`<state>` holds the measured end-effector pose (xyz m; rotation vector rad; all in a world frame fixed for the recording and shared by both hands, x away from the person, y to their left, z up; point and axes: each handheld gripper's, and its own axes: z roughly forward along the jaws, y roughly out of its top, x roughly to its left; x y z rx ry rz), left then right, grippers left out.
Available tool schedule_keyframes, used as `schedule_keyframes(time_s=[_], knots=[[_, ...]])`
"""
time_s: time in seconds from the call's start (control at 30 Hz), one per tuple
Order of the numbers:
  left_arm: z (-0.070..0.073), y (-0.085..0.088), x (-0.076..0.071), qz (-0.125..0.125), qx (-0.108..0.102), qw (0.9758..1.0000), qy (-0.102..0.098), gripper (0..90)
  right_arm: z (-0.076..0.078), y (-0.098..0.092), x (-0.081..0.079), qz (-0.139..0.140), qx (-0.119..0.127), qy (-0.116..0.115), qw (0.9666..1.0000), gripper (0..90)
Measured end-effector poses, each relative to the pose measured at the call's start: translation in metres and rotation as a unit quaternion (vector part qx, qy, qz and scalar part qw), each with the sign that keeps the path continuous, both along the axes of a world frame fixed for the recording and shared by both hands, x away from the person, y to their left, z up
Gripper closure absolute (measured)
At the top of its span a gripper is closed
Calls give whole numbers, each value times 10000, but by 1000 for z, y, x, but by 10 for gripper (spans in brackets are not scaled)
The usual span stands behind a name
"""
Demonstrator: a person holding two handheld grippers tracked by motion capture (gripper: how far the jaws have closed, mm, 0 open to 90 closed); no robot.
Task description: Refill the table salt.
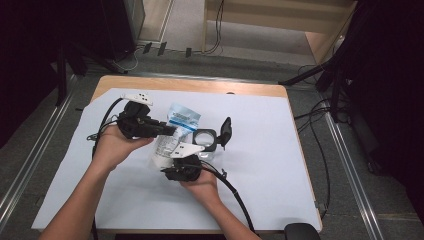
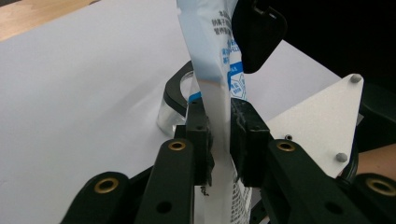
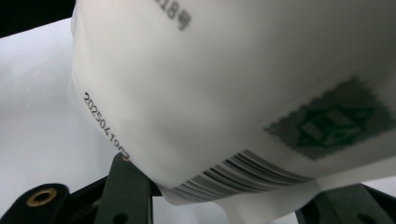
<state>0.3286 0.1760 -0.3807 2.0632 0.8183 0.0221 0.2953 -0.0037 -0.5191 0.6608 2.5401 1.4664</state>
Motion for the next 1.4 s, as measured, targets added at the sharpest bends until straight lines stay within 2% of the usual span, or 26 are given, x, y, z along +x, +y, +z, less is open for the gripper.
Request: schedule_keyframes(time_s=[0.1,0.23,0.47,0.57,0.6,0.7,0.77,0.83,0.9,1.2,1.27,1.33,1.4], knots=[[-2,-1,1,-56,33,10000,-6,769,0,-1,0,-8,15,10,10000,554],[-5,-3,3,-194,67,9997,94,732,1,-2,1,4,59,21,10000,555],[-6,-4,7,-222,125,9995,167,696,1,-4,2,12,83,61,9999,558],[-6,-4,8,-280,115,9992,254,795,2,-5,1,26,87,38,10000,560],[-5,-5,8,-295,100,9990,307,817,2,-4,0,30,87,28,10000,561],[-4,-8,9,-258,115,9992,298,849,3,-4,0,64,157,52,9998,556],[-3,-11,10,-208,185,9991,316,852,4,-4,-1,57,176,44,9998,537],[-4,-14,11,-202,263,9988,351,851,5,-3,-3,-22,73,-89,9999,490],[-6,-17,13,-237,238,9987,391,851,5,-2,-5,-54,8,-143,9999,489],[-10,-25,26,-465,58,9969,630,852,5,-6,-8,-333,197,115,9992,504],[-10,-26,28,-503,25,9965,671,854,5,-7,-9,-352,239,122,9990,495],[-12,-28,30,-547,-9,9958,736,858,5,-7,-10,-388,176,51,9991,475],[-12,-30,31,-559,11,9958,722,860,4,-7,-10,-418,166,50,9990,479]])
